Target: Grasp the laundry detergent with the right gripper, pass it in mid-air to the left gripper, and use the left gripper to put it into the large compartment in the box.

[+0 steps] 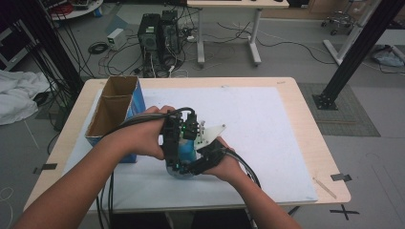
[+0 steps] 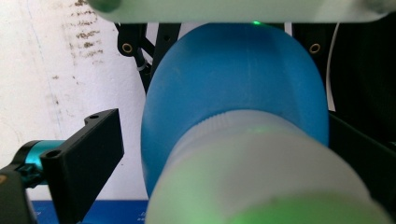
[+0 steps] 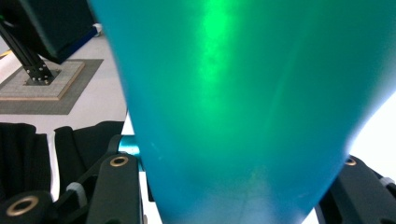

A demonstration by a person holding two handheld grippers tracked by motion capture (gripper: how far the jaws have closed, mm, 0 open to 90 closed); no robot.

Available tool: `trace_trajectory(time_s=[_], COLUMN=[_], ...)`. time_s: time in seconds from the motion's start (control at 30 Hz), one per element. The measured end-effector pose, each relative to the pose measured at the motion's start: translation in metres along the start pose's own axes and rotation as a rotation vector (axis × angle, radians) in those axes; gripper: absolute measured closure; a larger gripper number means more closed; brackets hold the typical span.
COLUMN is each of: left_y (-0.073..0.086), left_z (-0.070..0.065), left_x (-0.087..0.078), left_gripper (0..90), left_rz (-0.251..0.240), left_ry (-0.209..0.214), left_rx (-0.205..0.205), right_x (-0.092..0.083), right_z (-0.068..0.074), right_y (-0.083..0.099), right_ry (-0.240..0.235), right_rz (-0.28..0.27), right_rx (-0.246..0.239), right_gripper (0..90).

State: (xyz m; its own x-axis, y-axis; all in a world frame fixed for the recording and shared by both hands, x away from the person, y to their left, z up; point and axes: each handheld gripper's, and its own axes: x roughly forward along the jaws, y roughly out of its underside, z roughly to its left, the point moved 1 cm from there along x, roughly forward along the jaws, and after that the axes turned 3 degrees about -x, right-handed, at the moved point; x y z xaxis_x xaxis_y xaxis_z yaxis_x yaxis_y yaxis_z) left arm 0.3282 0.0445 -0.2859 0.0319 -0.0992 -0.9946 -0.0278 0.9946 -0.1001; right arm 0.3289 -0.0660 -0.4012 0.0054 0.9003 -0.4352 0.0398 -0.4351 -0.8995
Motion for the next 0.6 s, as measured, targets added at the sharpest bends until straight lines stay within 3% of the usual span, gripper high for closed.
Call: trace_trajectory(time_s=[0.3,0.6], left_y=[-0.0002,-0.0015], left_z=[0.0,-0.0008], left_x=[0.0008,0.0014], left_gripper=[7.7,13.7], left_rz=[0.006,0.009], left_ry=[-0.018,-0.029], left_rx=[0.006,0.011], right_x=[-0.0003,-0.0006], right_z=[-0.0005,-0.0007], right_y=[-0.0001,-0.0001], right_ry=[0.0,0.002], right_rz=[0.002,0.004], right_rx=[0.0,0.002], right_gripper=[46.3,46.3])
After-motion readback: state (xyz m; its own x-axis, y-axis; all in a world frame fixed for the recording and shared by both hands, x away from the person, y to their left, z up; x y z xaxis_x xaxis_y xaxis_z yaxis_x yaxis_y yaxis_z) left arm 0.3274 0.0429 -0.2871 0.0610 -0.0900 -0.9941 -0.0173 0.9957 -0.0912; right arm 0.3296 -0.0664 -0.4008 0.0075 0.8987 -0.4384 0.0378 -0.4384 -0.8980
